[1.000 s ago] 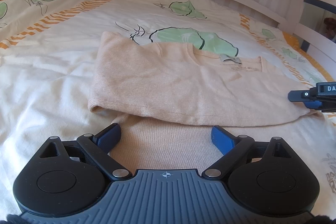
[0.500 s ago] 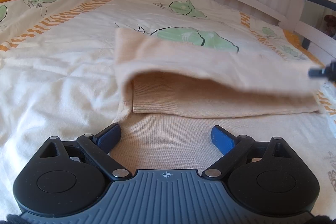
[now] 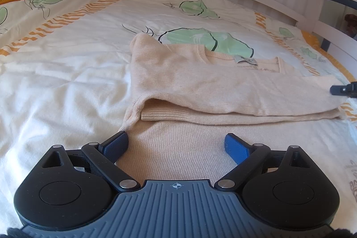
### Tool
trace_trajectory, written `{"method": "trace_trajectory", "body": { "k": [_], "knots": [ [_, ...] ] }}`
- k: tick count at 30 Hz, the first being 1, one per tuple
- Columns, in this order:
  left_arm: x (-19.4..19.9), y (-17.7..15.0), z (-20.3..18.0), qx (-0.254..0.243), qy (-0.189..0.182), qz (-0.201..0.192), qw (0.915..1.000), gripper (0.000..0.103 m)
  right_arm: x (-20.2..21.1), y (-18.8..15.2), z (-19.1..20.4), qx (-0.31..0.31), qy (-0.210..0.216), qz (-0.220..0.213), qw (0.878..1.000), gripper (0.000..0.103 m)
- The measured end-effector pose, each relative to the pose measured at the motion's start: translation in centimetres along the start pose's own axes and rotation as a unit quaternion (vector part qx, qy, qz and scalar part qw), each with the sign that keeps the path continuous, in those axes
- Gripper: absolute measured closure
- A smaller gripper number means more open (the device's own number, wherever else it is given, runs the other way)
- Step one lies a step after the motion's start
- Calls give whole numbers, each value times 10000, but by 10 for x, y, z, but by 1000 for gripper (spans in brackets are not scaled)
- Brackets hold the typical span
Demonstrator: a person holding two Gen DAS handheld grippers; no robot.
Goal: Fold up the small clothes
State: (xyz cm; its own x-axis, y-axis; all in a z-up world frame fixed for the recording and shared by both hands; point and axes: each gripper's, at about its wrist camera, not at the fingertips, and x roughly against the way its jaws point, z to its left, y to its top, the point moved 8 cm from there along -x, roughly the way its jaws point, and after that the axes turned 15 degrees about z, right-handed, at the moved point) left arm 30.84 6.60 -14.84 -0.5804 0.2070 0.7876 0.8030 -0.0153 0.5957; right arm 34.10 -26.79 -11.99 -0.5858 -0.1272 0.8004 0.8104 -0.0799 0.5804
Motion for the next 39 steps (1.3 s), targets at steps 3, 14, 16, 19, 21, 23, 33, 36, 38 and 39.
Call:
{"method": "trace_trajectory", "body": {
  "k": [3,14,16,19,21,23,33,36,38,39],
  "knots": [
    [1,0,-1,2,-13,8,10000,9,-8,-3,-7,-239,-409,104,9988,77],
    [29,5,12,152,-403,61,9991,9,0,-20,109,1065,476,-442,9922,46],
    [37,12,18,169,-370,13,9992,9,-10,-28,124,1126,641,-321,9910,45],
    [42,30,31,335,-484,18,9983,9,-19,-41,138,1171,804,-169,9897,33],
    [39,46,42,501,-497,60,9975,9,-26,-49,145,1368,761,-97,9876,25],
    [31,62,51,647,-556,166,9962,9,-30,-56,149,1595,642,-119,9850,19],
    [-51,108,44,855,-1703,1193,9744,11,-35,-63,155,1793,618,-141,9817,6],
    [-67,120,36,560,-1806,1205,9745,12,-36,-63,156,1795,593,-173,9818,6],
    [-72,128,30,417,-1853,1146,9751,23,-36,-63,156,1790,594,-189,9819,6],
    [-73,132,28,364,-1852,1045,9765,30,-36,-64,156,1782,603,-199,9819,6]
  ]
}}
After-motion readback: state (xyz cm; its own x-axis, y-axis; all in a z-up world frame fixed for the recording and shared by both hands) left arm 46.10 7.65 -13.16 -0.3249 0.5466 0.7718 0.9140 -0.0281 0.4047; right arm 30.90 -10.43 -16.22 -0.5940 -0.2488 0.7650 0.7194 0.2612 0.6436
